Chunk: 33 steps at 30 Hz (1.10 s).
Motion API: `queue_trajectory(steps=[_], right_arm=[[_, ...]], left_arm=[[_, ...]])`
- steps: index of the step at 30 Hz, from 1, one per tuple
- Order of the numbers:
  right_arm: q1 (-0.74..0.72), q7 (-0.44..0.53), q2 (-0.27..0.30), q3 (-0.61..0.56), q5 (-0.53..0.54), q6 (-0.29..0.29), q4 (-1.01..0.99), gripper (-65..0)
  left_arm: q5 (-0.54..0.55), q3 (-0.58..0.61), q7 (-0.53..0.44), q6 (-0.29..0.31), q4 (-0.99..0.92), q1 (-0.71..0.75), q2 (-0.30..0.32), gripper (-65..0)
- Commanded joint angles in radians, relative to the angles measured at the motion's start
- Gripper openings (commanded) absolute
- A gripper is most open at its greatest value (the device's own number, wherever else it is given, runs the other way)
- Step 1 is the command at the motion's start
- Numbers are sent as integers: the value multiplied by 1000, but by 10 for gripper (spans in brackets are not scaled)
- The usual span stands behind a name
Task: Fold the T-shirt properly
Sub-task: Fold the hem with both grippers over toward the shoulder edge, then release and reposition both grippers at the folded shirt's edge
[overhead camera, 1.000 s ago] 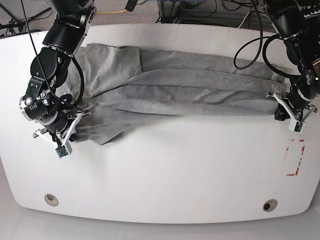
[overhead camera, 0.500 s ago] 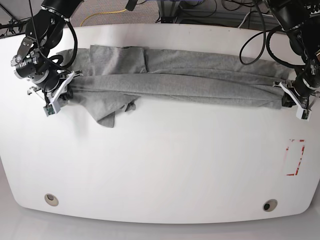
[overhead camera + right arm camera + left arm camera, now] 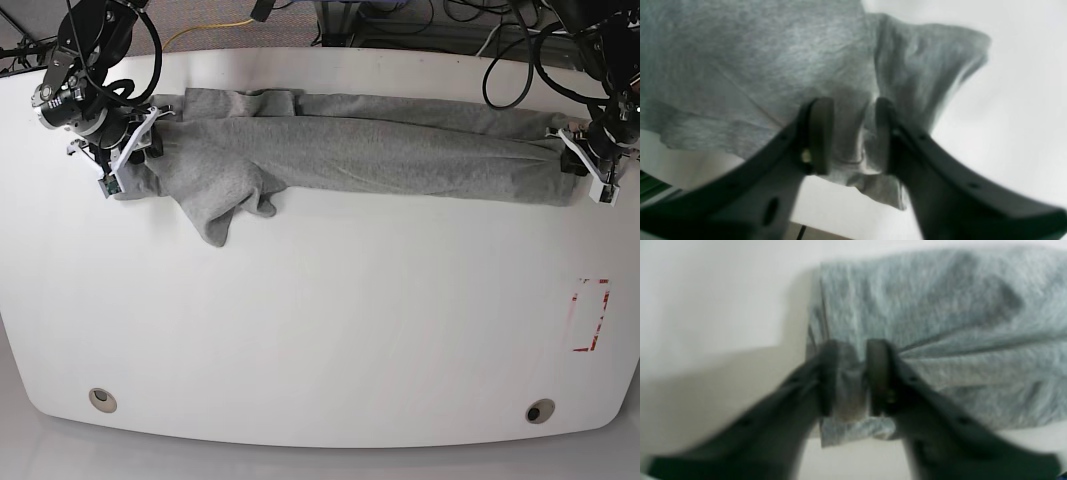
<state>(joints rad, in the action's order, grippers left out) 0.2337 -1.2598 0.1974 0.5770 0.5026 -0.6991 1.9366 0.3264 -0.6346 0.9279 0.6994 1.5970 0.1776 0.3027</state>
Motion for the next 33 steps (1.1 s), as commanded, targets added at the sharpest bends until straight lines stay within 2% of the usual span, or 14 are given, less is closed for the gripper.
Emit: queue_trajectory(steps=[1,2,3,5,10,18,20,26,33], right_arm=[[-6,16,15,5,14,1,19,-328],[-7,16,15,5,14,1,19,-295],[-7,16,15,5,14,1,19,-268],[-10,16,15,5,14,1,21,-247],[-13,16,15,2,15,1,22,-268],[-15,16,14,2,17,1,22,-293],[-15,16,14,5,17,1,22,-293],[-15,21,14,5,17,1,22,-293],[-21,21,-13,5,24,1,22,-293]], left_arm=[[12,0,-5,-1,18,-10,19,-344],[14,-3,16,-1,18,-16,19,-289],[17,-4,41,-1,18,-22,19,-265],[18,-6,82,-1,32,-56,19,-271],[18,-46,127,-1,73,-149,16,-271],[10,-11,127,-1,-116,-306,22,-271],[10,-8,125,-1,-175,-324,48,-271],[10,35,73,-1,-283,-339,56,-271],[10,77,7,-1,-369,-327,68,-271]])
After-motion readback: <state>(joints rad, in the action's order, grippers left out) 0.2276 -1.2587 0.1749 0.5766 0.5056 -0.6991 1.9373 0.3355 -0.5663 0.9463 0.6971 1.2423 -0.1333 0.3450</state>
